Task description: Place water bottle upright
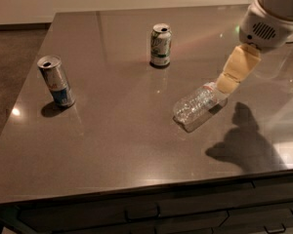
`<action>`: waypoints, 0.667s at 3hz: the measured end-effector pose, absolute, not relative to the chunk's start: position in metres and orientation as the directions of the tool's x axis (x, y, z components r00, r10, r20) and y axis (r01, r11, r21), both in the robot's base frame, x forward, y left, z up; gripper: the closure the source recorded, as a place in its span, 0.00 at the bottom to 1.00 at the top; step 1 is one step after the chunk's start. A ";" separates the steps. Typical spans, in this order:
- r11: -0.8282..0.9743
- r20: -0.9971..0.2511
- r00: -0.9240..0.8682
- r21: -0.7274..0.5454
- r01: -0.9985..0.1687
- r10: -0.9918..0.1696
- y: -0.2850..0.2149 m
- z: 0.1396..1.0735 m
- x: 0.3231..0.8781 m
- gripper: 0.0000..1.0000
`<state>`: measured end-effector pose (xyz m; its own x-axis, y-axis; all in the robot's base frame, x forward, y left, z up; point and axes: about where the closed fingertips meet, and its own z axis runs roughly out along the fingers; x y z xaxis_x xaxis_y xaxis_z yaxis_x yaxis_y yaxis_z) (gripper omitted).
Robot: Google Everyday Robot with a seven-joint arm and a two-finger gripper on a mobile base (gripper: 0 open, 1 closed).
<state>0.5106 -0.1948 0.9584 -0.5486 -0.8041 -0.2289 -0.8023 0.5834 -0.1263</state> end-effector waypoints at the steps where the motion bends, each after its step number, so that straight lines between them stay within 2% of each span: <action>1: 0.710 -0.197 -0.686 -0.095 -0.698 -0.700 -0.195 0.951 0.526 0.00; 2: 0.826 -0.174 -0.808 -0.070 -0.560 -0.562 -0.198 0.941 0.533 0.00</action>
Offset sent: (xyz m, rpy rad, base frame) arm 0.0165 -0.0064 -0.0323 0.0518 0.1948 -0.8600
